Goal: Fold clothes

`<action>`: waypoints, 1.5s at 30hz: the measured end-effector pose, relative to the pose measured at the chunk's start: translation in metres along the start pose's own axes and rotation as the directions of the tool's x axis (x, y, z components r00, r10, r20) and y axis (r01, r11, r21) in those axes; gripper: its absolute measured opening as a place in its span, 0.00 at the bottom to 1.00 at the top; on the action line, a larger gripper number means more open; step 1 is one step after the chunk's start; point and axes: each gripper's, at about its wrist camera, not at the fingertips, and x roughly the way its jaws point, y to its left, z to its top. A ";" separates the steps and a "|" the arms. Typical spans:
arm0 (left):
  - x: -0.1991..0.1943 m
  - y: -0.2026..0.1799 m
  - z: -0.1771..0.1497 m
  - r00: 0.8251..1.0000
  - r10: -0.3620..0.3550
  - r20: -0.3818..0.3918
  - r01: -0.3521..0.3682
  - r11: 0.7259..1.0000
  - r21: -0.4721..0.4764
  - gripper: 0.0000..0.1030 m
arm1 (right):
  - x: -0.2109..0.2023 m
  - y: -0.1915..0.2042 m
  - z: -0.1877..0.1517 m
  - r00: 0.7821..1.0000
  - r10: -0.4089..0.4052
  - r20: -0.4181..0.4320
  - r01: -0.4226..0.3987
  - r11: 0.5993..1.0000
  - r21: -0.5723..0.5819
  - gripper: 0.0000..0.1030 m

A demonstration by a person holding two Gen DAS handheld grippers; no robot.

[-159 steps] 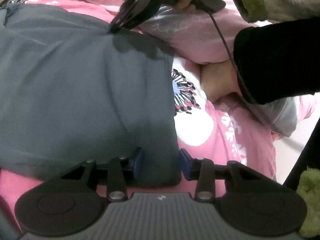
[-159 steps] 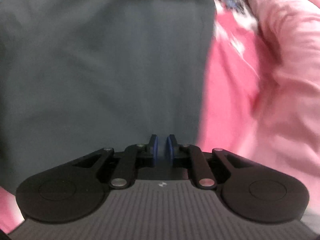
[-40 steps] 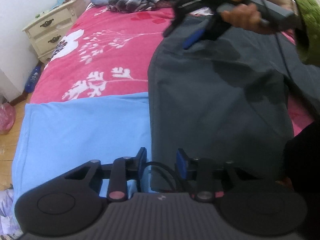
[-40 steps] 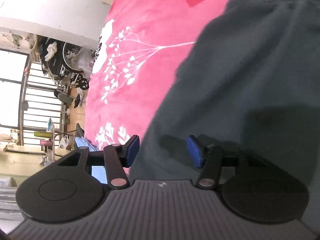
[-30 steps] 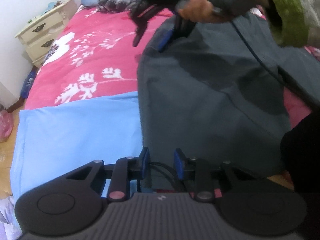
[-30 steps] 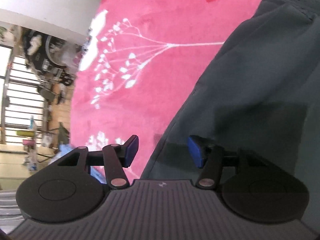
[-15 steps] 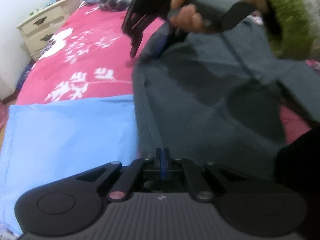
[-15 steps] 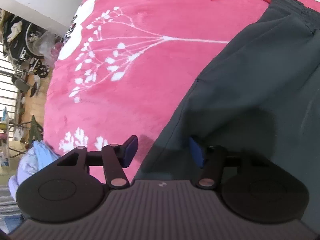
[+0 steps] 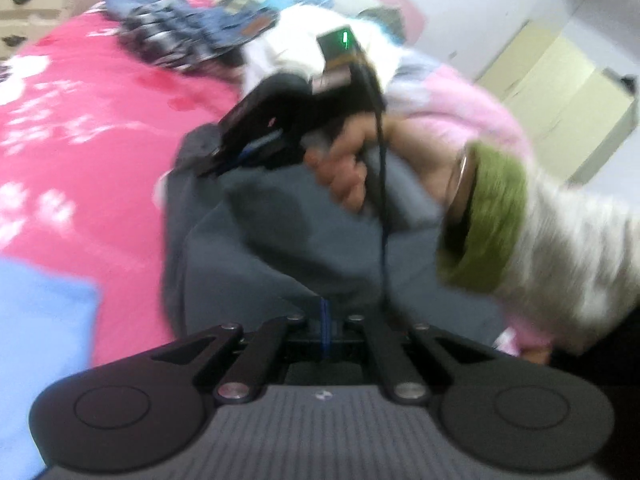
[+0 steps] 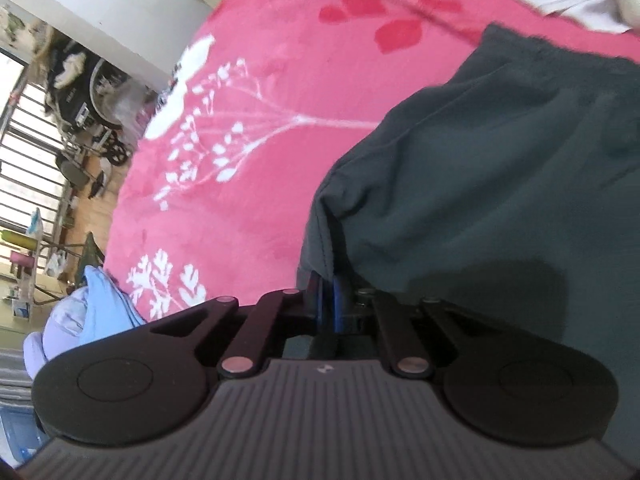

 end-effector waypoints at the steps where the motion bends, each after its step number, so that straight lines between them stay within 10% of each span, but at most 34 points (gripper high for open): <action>1: 0.005 -0.002 0.009 0.999 -0.045 0.013 0.045 0.999 0.000 0.00 | -0.006 -0.004 0.001 1.000 0.003 0.015 -0.003 1.000 -0.008 0.03; 8: 0.060 -0.035 0.057 0.967 -0.254 -0.022 0.255 0.966 0.045 0.00 | -0.045 -0.031 0.010 0.995 0.016 0.097 -0.012 0.999 -0.044 0.03; 25: 0.218 -0.157 0.086 0.843 -0.474 -0.252 0.518 0.843 0.147 0.00 | -0.145 -0.151 0.007 0.989 -0.039 0.140 0.056 0.992 -0.117 0.03; 37: 0.328 -0.177 0.054 0.806 -0.464 -0.368 0.516 0.855 0.053 0.00 | -0.163 -0.246 -0.021 0.960 -0.244 0.137 0.258 0.962 -0.086 0.08; 45: 0.354 -0.195 0.070 0.791 -0.471 -0.391 0.535 0.843 0.066 0.01 | -0.297 -0.262 -0.050 0.883 -0.443 0.154 0.461 0.881 -0.109 0.16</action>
